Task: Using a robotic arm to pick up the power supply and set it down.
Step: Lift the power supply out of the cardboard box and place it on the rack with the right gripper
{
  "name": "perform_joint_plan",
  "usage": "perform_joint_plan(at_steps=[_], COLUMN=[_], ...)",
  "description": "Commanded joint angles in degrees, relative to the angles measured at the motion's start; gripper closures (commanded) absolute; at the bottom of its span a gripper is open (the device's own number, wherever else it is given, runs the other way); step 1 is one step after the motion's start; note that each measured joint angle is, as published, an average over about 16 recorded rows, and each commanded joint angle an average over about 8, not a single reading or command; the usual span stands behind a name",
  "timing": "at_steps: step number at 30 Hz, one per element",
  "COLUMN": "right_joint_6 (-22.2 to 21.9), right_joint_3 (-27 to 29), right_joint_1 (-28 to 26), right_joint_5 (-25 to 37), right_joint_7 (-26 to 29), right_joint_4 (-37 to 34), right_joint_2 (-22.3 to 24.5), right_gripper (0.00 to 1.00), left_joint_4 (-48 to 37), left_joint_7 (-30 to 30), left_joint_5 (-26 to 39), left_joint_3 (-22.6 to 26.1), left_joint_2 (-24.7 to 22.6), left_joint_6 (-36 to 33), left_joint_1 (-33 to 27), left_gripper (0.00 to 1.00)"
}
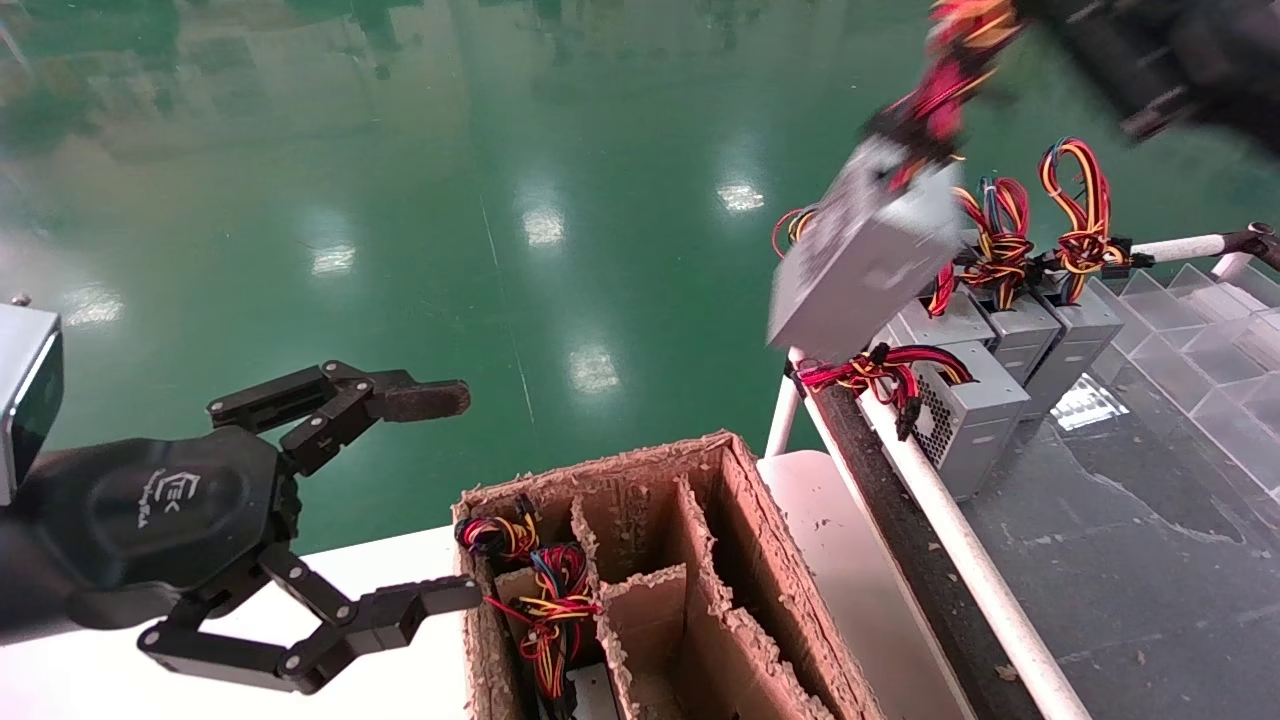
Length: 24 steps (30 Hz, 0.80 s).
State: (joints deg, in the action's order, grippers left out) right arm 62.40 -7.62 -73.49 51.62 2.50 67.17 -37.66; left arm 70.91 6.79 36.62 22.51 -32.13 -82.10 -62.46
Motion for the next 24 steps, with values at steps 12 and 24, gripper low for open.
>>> perform_joint_plan(at_steps=[12,24], right_joint_6=[5.84,8.1], right_joint_3=[5.89,4.35], right_joint_1=[1.34,2.98], right_joint_5=[-1.36,2.26], right_joint_7=[-8.46,-13.34], right_joint_4=[-13.38,-25.08], right_joint_2=[10.27,11.37], right_gripper=[1.0,1.0], left_joint_4=[0.0,0.0], left_joint_7=[0.0,0.0], left_joint_5=[0.0,0.0], left_joint_3=[0.0,0.0], left_joint_2=[0.0,0.0], left_joint_6=[0.0,0.0], left_joint_1=[0.0,0.0], left_gripper=[0.0,0.0])
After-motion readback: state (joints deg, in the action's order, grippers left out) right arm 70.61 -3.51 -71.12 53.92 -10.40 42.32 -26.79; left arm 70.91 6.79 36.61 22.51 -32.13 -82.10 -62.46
